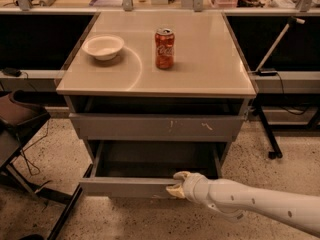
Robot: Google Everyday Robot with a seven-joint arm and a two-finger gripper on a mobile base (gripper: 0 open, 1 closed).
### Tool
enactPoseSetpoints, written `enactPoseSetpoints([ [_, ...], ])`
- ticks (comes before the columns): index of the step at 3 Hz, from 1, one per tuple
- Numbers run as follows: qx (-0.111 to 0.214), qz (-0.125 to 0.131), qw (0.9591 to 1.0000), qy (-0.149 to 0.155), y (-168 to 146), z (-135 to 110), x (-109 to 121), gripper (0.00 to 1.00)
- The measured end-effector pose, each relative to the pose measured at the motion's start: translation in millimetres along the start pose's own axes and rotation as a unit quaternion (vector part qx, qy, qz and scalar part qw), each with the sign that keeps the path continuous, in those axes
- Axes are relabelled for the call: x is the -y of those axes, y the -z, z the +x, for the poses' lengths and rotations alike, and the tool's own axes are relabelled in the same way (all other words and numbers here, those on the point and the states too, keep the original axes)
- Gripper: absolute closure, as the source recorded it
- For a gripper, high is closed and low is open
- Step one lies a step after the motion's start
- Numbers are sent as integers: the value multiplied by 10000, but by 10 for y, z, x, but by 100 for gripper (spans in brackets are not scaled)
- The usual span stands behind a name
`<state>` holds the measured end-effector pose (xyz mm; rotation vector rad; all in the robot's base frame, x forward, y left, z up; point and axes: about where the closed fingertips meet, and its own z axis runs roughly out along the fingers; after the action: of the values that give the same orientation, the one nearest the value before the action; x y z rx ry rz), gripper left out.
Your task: Open middle drawer
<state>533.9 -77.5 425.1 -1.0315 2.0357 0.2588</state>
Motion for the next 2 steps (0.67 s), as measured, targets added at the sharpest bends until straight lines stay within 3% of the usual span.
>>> enactPoseSetpoints([
  [2,2,-3,10000,9,66,-9,-34,100],
])
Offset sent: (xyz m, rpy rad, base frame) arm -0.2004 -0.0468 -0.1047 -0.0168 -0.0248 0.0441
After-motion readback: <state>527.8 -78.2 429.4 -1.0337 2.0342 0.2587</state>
